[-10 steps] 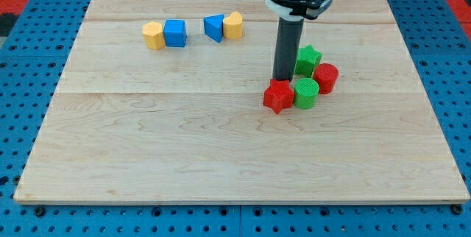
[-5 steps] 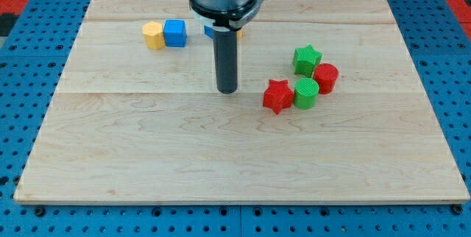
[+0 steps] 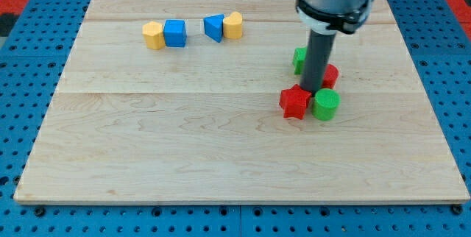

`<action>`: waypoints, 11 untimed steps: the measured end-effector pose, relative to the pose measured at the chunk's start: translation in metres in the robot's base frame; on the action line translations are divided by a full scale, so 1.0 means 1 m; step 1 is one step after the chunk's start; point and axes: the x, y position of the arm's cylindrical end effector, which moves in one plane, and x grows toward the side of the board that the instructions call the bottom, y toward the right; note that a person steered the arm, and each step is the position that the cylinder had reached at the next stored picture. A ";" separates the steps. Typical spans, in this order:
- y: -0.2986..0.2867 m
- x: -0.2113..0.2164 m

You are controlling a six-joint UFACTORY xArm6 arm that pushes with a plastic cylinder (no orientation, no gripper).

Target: Move the red circle diagonally to the top right of the blue cube

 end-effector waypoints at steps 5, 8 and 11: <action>0.064 -0.156; 0.029 -0.143; -0.042 -0.156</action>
